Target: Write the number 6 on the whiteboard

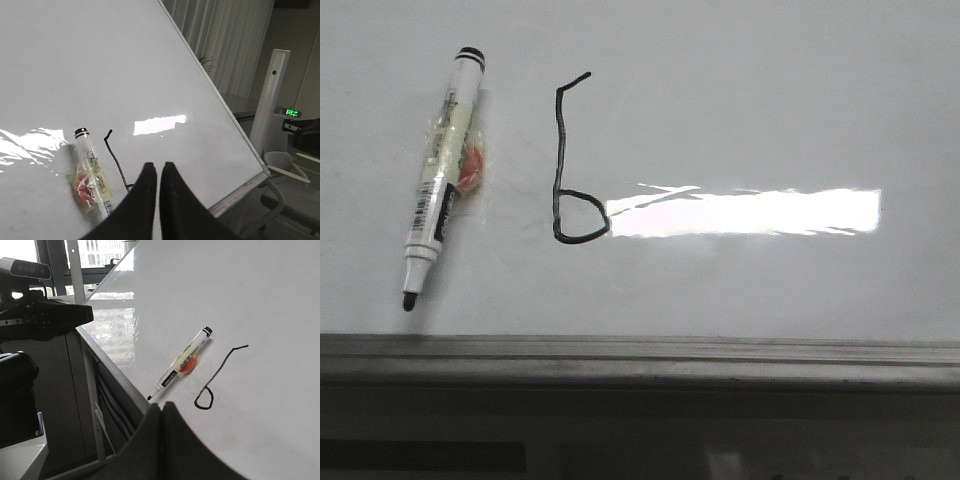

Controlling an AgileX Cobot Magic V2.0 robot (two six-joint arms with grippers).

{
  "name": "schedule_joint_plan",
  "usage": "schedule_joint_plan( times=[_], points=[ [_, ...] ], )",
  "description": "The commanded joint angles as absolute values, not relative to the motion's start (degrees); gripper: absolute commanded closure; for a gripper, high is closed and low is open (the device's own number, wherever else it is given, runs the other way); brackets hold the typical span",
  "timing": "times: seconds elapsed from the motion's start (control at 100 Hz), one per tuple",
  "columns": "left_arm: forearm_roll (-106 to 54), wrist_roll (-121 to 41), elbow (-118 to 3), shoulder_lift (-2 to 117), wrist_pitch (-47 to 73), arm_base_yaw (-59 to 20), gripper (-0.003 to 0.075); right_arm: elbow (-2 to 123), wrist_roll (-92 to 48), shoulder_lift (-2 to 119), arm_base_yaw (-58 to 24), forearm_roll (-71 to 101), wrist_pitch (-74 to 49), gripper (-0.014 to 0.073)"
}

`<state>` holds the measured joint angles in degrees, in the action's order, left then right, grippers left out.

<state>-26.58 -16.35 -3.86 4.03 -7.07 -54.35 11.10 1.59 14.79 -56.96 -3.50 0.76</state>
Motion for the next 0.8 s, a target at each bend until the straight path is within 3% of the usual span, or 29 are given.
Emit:
schedule_joint_plan(
  times=[0.0,0.28,0.42,0.79],
  points=[
    [-26.32,-16.49,-5.36,4.47,-10.47,-54.30,0.0741,12.55,1.07,15.18,-56.95,-4.07,4.94,0.0657],
    [-25.72,-16.49,-4.46,4.47,-10.76,-54.30,0.0741,12.55,1.07,15.18,-56.95,-4.07,4.94,0.0657],
    [-9.65,-16.49,-1.87,4.47,-10.78,-52.85,0.0741,12.55,1.07,15.18,-56.95,-4.07,4.94,0.0657],
    [-9.41,-16.49,0.39,4.47,-11.02,-31.48,0.0741,12.55,1.07,15.18,-56.95,-4.07,4.94,0.0657]
  ],
)
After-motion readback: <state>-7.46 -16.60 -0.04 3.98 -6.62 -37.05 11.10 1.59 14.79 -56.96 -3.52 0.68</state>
